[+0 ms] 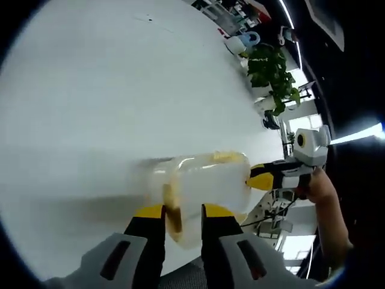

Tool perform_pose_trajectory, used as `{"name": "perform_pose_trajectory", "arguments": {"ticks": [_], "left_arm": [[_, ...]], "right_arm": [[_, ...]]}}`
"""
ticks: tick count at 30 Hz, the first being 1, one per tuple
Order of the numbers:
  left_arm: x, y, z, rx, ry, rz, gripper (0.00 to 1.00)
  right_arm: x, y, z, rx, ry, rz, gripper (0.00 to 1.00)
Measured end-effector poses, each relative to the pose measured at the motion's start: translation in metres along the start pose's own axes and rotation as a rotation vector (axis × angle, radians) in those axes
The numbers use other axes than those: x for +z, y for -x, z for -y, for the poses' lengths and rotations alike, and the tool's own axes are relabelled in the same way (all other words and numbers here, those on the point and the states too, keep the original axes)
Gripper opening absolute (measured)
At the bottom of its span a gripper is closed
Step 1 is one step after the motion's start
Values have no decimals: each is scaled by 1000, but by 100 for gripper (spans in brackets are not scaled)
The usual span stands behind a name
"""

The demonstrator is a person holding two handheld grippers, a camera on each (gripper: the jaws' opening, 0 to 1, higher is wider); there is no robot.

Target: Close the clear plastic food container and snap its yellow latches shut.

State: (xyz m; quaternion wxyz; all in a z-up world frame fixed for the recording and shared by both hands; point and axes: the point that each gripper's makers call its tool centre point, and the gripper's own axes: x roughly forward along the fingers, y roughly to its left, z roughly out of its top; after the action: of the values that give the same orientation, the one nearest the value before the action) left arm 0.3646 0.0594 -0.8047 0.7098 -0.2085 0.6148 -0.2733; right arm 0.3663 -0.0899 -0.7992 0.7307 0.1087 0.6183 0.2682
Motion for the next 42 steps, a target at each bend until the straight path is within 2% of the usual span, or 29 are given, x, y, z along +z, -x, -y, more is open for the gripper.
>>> {"name": "perform_pose_trajectory", "arguments": {"ticks": [9,17,27,31,33,34,36,38,42], "left_arm": [[-1,-2,2,1,-13,14,21],[1,-2,1,-6,0,24,22],[1,-1,1,-9,-10,38,24],[0,-1,3,-6,-68,43,26],[-2,-1,4,-1,-106,34,28],[-3,-2,4,2,-110,25,31],[-3,-3,4,12,-128,27,40],[-2,-3,8,-8,-145,27,49],[2,3,7,0,-157,26,54]], "right_arm": [[-1,-1,0,21,-18,10,20],[-2,-1,0,26,-25,50,20],[1,-1,3,49,-19,46,21],[1,0,1,65,11,80,22],[2,0,1,65,42,90,22],[4,1,0,65,93,102,22],[2,3,-1,52,110,96,20],[2,4,-1,51,176,84,20],[6,7,0,45,190,83,21]]}}
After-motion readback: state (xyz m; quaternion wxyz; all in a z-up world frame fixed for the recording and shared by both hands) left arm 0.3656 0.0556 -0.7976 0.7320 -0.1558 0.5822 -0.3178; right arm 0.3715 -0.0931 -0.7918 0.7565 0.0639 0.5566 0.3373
